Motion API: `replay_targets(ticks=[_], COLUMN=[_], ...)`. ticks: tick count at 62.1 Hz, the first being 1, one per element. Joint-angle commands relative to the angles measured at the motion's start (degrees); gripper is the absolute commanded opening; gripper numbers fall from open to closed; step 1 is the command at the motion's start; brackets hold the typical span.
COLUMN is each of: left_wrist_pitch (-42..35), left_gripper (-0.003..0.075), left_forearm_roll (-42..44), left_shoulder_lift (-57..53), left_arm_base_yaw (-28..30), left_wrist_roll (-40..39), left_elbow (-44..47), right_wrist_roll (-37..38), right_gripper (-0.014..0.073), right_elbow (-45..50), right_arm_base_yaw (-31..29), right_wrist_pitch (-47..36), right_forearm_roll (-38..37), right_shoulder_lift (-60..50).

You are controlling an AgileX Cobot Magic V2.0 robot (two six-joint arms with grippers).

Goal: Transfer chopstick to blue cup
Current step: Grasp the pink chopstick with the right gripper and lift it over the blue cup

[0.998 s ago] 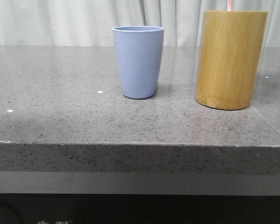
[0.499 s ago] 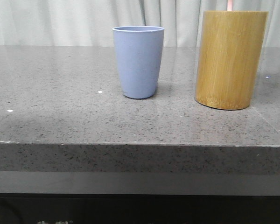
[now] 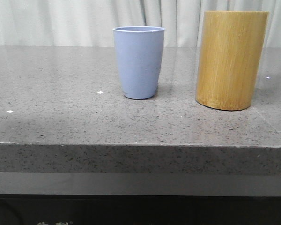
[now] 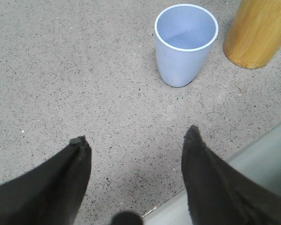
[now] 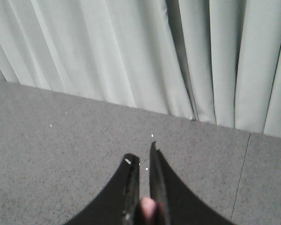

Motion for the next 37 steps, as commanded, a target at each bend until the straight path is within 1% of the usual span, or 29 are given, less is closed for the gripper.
replay_targets(ticks=[1,4,12,19,26,32,37], left_wrist_pitch=[-4.1,-4.1,-4.5,-4.8,-5.0,-5.1,-5.3], left_gripper=[0.0422,0.0422,0.0422,0.0422,0.0422,0.0422,0.0422], left_forearm_roll=[0.0,0.0,0.0,0.0,0.0,0.0,0.0], left_shoulder_lift=[-0.5,-0.5,-0.5,-0.5,-0.5,-0.5,-0.5], left_arm_base_yaw=[0.1,0.1,0.1,0.1,0.1,0.1,0.1], left_wrist_roll=[-0.5,-0.5,-0.5,-0.5,-0.5,-0.5,-0.5], left_elbow=[-1.3,-1.3,-1.3,-1.3,-1.3,-1.3,-1.3], right_wrist_roll=[-1.4,-1.8,-4.0,-8.2,-13.2,-15.8,-16.0], right_gripper=[-0.0019,-0.0019,-0.0019,-0.0019,-0.0019,-0.0019,-0.0019], right_elbow=[-2.2,-2.2,-2.2,-2.1,-1.2,-0.3,0.2], right_arm_base_yaw=[0.4,1.4,7.1,14.3,19.8,22.3,22.9], right_wrist_pitch=[-5.6,-6.4,-9.6,-12.4,-14.0,-15.8,-16.5], right_forearm_roll=[1.8,2.0,2.1,2.1,2.1,2.1,2.1], right_shoulder_lift=[-3.6,-4.3,-4.2,-2.7,-0.3,2.0,4.1])
